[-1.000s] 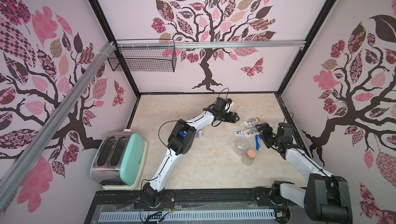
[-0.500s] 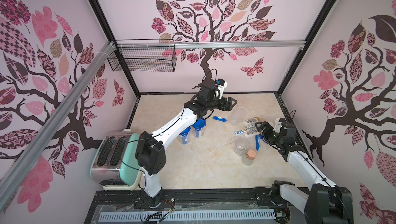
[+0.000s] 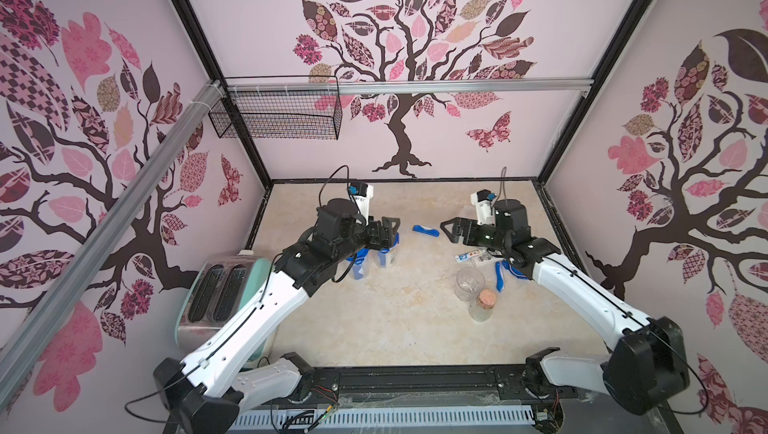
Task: Take out toiletry kits
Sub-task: Place the container at the center of the board, then move the container to the center of the board.
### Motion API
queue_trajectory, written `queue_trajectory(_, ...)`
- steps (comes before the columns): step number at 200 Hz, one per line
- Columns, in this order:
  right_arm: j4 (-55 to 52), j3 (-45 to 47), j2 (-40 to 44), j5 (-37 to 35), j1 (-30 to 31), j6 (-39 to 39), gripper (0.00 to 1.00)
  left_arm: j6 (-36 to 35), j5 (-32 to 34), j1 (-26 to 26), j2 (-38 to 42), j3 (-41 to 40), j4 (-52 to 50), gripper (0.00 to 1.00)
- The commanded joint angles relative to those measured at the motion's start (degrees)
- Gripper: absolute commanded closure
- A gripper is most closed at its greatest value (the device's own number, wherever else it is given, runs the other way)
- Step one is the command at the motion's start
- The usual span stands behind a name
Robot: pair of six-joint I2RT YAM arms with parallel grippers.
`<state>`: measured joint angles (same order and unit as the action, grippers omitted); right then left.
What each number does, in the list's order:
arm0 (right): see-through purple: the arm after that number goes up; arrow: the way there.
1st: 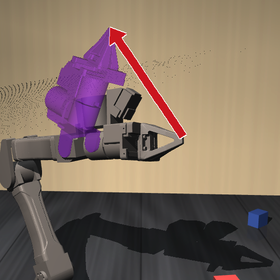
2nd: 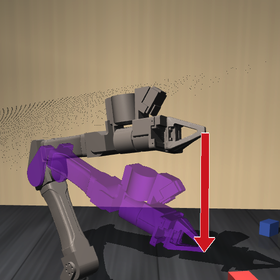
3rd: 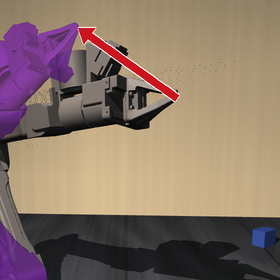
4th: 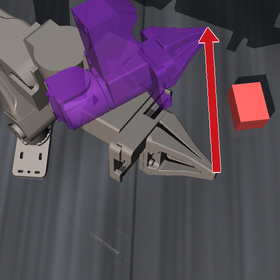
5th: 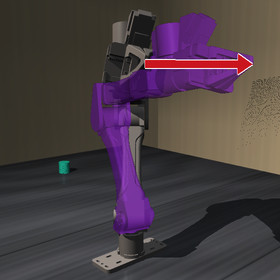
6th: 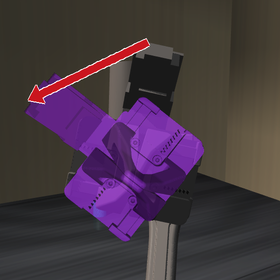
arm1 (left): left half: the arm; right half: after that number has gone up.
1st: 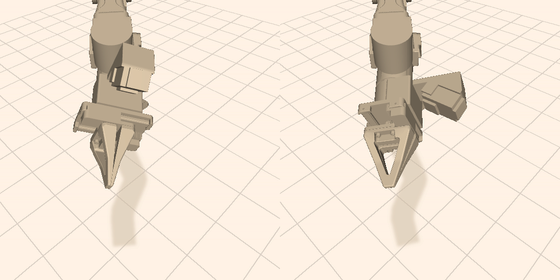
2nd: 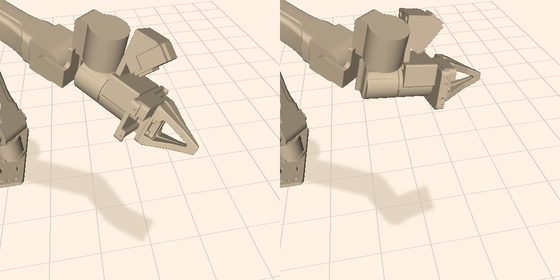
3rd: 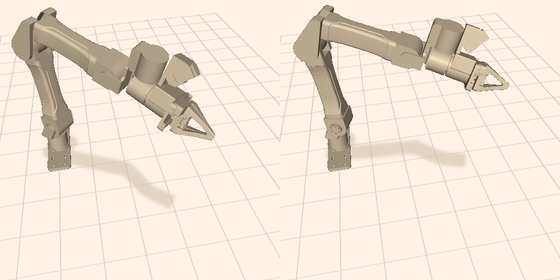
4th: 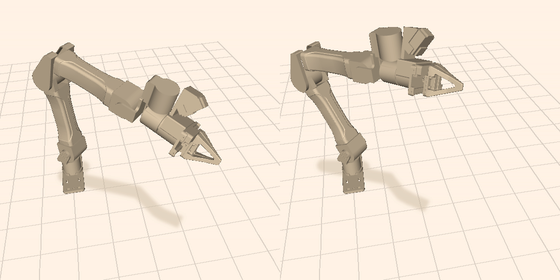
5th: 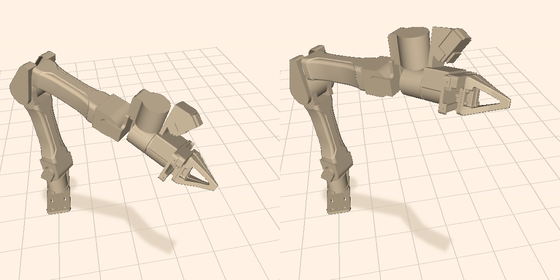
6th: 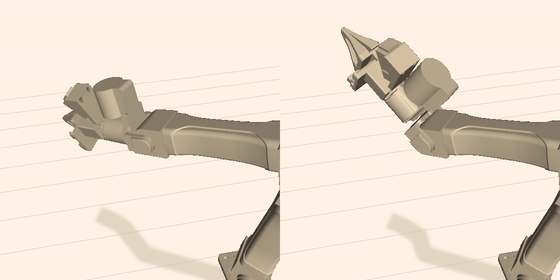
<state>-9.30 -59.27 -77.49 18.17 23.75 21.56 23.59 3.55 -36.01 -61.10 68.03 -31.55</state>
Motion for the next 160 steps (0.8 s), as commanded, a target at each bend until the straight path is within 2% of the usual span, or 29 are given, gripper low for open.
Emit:
queue_trajectory(1,-10.3,-8.6,-6.9,-3.0,5.2,-9.1,0.00,1.8,10.2,0.1,7.8,-3.0,-11.2,0.20)
queue_trajectory(38,-14.0,-20.3,-17.6,-3.1,10.6,-14.9,0.00,1.1,15.3,0.1,22.5,-10.7,-18.9,0.20)
queue_trajectory(78,-17.6,-31.6,-26.8,-4.6,14.1,-20.3,0.00,2.1,18.9,0.1,32.7,-17.9,-21.7,0.20)
queue_trajectory(93,-19.5,-36.1,-30.7,-4.2,14.4,-21.5,0.00,1.1,16.4,0.1,34.5,-17.9,-20.4,0.20)
queue_trajectory(160,-28.5,-52.1,-42.5,-3.2,16.9,-28.0,0.00,-0.2,13.5,1.0,34.2,-18.5,-19.6,0.19)
